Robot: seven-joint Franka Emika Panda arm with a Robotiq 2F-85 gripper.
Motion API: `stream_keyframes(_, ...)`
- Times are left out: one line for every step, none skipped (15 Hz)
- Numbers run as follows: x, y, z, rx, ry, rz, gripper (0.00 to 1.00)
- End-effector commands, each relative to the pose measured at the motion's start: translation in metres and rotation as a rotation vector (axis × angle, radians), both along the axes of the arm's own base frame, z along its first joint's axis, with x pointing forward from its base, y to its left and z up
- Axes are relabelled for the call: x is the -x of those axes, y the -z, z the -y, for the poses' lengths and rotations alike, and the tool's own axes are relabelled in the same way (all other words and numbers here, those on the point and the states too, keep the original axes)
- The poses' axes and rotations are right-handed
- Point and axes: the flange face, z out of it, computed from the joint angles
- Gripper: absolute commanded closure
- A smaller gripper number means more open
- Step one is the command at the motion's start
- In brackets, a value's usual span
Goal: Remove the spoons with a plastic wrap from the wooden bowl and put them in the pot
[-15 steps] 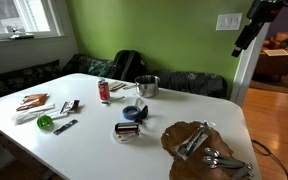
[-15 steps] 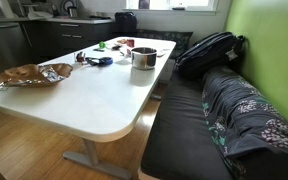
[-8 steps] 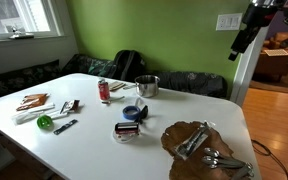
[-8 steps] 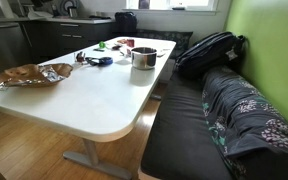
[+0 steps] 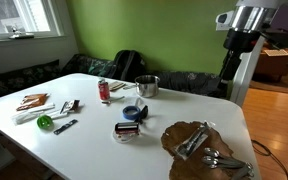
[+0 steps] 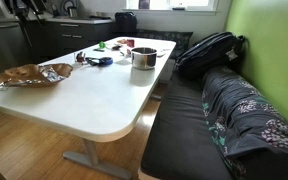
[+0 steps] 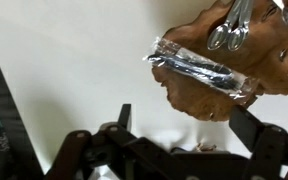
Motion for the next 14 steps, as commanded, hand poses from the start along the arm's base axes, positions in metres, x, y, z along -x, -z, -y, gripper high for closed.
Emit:
stream_keyframes(-0.002,0.042,-0.013,-0.005,-0.182,-0.083,0.00)
stream_keyframes(-0.003,0.049,-0.007,-0.002,-0.235,-0.110,0.00)
stream_keyframes(-0.002,0.055,0.004,0.005,-0.281,-0.147,0.00)
stream_keyframes(0.001,0.041,-0.010,0.019,-0.208,-0.100,0.00)
stream_keyframes(-0.002,0.048,-0.003,0.019,-0.239,-0.119,0.00)
stream_keyframes(-0.003,0.053,0.002,0.019,-0.256,-0.131,0.00)
stream_keyframes(-0.004,0.055,0.005,0.019,-0.264,-0.137,0.00)
stream_keyframes(-0.005,0.055,0.006,0.019,-0.267,-0.138,0.00)
stream_keyframes(-0.005,0.055,0.005,0.019,-0.268,-0.137,0.00)
stream_keyframes(-0.003,0.060,-0.001,0.041,-0.347,-0.149,0.00)
stream_keyframes(-0.002,0.065,-0.004,0.056,-0.412,-0.156,0.00)
stream_keyframes(0.001,0.074,-0.009,0.057,-0.473,-0.175,0.00)
stream_keyframes(0.002,0.083,-0.014,0.064,-0.523,-0.187,0.00)
stream_keyframes(0.005,0.092,-0.019,0.070,-0.574,-0.205,0.00)
